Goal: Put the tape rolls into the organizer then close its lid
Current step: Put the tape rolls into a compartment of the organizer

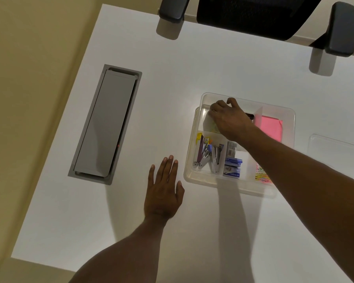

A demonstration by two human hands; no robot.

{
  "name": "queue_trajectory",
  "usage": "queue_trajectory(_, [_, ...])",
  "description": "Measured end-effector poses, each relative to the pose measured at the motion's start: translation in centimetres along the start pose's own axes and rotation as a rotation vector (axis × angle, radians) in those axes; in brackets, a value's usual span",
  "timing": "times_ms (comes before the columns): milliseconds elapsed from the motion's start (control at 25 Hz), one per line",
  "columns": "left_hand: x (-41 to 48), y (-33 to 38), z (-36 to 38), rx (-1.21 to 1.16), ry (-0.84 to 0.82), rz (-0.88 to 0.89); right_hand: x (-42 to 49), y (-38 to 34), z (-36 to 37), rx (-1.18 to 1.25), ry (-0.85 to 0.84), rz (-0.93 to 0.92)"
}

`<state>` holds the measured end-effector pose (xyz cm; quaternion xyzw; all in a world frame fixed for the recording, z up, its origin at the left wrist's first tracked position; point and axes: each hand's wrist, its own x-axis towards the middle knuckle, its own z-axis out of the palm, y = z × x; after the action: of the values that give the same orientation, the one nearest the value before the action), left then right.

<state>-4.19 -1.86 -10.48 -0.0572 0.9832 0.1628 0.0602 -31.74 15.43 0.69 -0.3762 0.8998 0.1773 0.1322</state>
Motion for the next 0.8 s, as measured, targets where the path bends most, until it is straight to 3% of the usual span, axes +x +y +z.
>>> queue_trajectory(240, [0.0,-0.1,0.1,-0.004,0.001,0.0,-0.9,-0.3,0.5,0.132,0.051,0.051])
queue_trajectory(560, [0.0,-0.1,0.3,-0.003,0.014,0.007,-5.0,-3.9,2.0,0.442,0.342,0.336])
queue_trajectory(800, [0.1,-0.2,0.3,0.003,0.036,0.031,-8.6,-7.5,3.9,0.491,0.393,0.344])
